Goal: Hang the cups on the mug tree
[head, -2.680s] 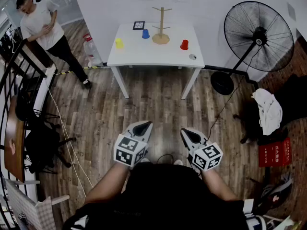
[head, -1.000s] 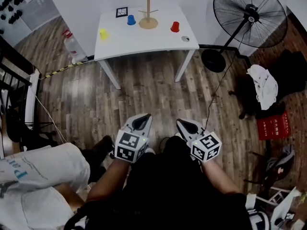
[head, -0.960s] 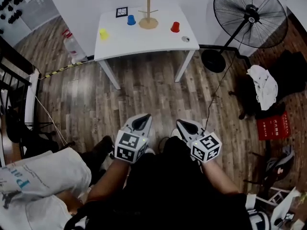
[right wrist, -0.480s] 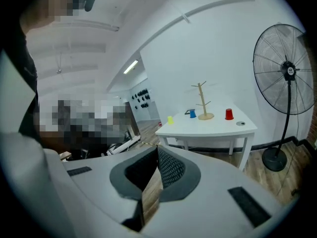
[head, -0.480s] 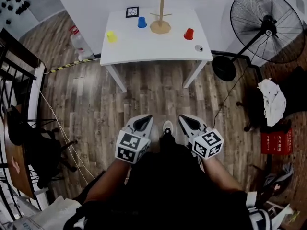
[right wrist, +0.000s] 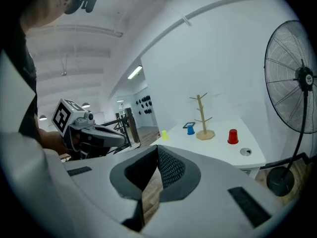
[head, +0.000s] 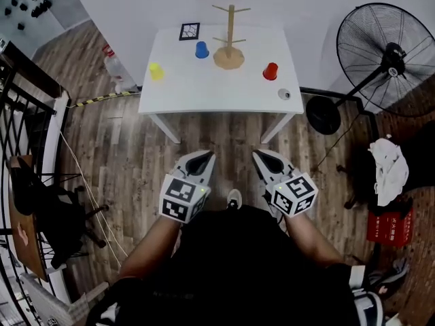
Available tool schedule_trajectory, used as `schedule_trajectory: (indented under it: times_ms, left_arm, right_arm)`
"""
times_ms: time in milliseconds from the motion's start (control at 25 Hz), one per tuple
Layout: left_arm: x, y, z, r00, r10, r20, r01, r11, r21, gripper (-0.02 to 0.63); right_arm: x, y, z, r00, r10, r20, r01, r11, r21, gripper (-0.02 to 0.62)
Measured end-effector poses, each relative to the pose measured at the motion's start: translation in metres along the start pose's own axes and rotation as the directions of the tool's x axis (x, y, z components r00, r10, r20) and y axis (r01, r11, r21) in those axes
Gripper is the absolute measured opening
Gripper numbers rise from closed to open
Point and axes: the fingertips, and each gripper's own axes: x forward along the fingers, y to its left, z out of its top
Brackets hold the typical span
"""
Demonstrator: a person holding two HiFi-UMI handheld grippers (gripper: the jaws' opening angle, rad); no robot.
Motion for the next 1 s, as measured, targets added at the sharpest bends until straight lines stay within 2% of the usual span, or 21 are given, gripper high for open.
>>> schedule_trajectory:
  times_ms: [240,440,720,1000]
  left_arm:
    - [0.051,0.011,0.028,1.0,0.025,0.002,-0.025,1.0,0.006,0.015]
    - [0.075,0.021,0.032,0.998,0.052,-0.024,-0.052,0.999,0.001,0.015]
    - [0.088,0.039,0.027,0.996,0.066,-0.064,-0.069,0.997,-0.039,0.015]
    - [0.109,0.055,0.024,0.997,0.038,-0.069,-0.042,0.997,-0.059,0.015]
  right_arm:
    - [0.021,-0.047,0.015,0.999,0.045,0.001,-0.045,0.999,-0.002,0.006]
    - [0.033,-0.075,0.016,0.998,0.058,-0.01,-0.058,0.998,0.019,0.006]
    - [0.049,-0.094,0.002,0.997,0.063,-0.053,-0.059,0.995,0.079,0.006]
    - [0.066,-0.105,0.004,0.997,0.048,-0.059,-0.044,0.997,0.067,0.006]
